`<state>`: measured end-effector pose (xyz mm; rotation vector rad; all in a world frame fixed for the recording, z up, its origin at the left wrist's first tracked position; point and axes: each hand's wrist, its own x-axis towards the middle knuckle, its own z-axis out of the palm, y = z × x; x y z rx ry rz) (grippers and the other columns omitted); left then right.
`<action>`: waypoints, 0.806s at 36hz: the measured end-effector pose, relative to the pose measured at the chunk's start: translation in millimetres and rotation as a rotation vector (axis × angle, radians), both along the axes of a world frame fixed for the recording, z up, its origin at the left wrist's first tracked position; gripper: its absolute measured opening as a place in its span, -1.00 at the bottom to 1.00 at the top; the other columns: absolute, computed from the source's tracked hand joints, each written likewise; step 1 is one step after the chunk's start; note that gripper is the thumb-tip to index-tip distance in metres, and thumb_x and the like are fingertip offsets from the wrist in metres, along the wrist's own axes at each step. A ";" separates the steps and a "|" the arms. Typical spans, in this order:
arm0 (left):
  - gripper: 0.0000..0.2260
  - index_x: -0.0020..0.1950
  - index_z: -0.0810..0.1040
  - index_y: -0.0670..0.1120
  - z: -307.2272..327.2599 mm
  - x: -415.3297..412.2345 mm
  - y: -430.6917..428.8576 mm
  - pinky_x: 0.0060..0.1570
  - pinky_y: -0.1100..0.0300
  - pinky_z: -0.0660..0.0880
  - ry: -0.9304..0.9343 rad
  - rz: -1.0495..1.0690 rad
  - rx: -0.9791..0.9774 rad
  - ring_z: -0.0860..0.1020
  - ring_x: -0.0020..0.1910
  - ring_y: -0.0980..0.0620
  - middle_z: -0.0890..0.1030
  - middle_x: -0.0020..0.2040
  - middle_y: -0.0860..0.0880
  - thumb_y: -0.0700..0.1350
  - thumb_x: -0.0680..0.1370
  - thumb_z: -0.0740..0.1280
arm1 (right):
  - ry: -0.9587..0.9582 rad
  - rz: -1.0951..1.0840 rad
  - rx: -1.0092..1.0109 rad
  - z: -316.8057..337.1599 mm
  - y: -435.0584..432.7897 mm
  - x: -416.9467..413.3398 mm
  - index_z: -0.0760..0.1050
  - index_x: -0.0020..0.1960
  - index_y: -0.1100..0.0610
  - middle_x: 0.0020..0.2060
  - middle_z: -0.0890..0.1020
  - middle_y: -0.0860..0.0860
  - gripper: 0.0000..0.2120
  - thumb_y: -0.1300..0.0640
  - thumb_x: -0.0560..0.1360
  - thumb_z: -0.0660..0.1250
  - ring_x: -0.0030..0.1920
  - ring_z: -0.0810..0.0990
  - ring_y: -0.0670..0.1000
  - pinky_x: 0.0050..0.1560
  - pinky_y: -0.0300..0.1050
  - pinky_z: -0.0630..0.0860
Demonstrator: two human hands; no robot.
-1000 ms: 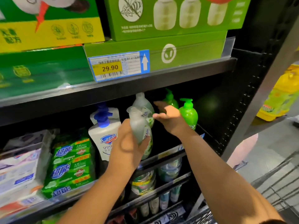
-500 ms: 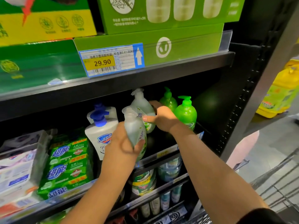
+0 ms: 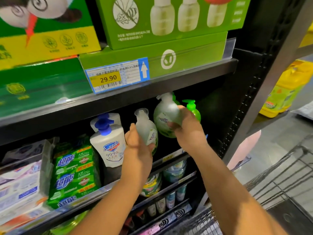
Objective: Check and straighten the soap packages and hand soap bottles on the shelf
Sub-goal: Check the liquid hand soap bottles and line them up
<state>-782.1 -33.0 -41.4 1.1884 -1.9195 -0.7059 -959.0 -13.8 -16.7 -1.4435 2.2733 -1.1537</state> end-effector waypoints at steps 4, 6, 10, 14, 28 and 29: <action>-0.50 0.39 0.20 -0.16 0.7 -24.6 -15.7 -0.10 0.48 0.34 -0.087 0.140 -0.050 0.44 0.04 0.04 0.41 0.20 -0.09 -0.19 0.57 0.40 | 0.027 0.000 -0.157 6.7 28.3 -2.9 0.30 0.50 0.12 0.27 0.51 0.15 -0.43 0.08 0.55 0.41 0.18 0.55 0.20 0.14 0.10 0.54; -0.39 0.45 0.11 -0.23 -1.1 -35.6 -27.1 0.06 0.33 0.36 -0.164 0.141 -0.077 0.43 0.15 -0.05 0.40 0.30 -0.20 -0.19 0.55 0.41 | 0.024 -0.003 -0.143 11.3 38.5 -5.7 0.30 0.50 0.13 0.31 0.49 0.15 -0.43 0.07 0.56 0.41 0.20 0.54 0.19 0.15 0.01 0.52; -0.26 0.56 0.03 -0.19 -1.5 -48.0 -52.0 0.16 0.03 0.48 -0.180 0.151 -0.077 0.51 0.23 -0.27 0.36 0.40 -0.30 -0.27 0.53 0.41 | 0.012 0.003 -0.120 18.2 52.4 -12.3 0.29 0.51 0.09 0.33 0.50 0.09 -0.41 0.08 0.54 0.42 0.27 0.50 0.11 0.15 -0.19 0.38; -0.26 0.62 -0.04 0.00 4.5 -50.9 -61.5 0.09 0.21 0.40 -0.122 0.168 0.042 0.50 0.29 -0.18 0.25 0.51 -0.22 -0.36 0.58 0.28 | -0.021 0.055 -0.152 17.3 65.7 -14.2 0.37 0.44 0.12 0.11 0.53 -0.06 -0.48 0.13 0.53 0.44 0.07 0.48 -0.09 0.05 -0.25 0.37; -0.71 0.32 0.49 0.00 9.9 -15.1 5.6 0.24 0.08 0.51 0.168 -0.194 -0.061 0.53 0.22 0.01 0.50 0.26 -0.03 -0.12 0.59 0.28 | -0.498 0.170 -0.268 21.8 96.1 -7.9 0.44 0.35 0.03 0.09 0.68 -0.11 -0.60 0.11 0.53 0.41 0.09 0.65 -0.19 -0.01 -0.32 0.58; -0.70 0.31 0.47 0.12 20.0 -10.4 13.0 0.20 0.17 0.53 0.177 -0.291 0.023 0.54 0.21 0.12 0.52 0.27 0.03 -0.08 0.59 0.31 | -0.542 0.186 -0.267 22.3 100.0 -6.8 0.46 0.35 0.07 0.10 0.69 -0.07 -0.59 0.11 0.53 0.40 0.11 0.67 -0.11 0.00 -0.25 0.60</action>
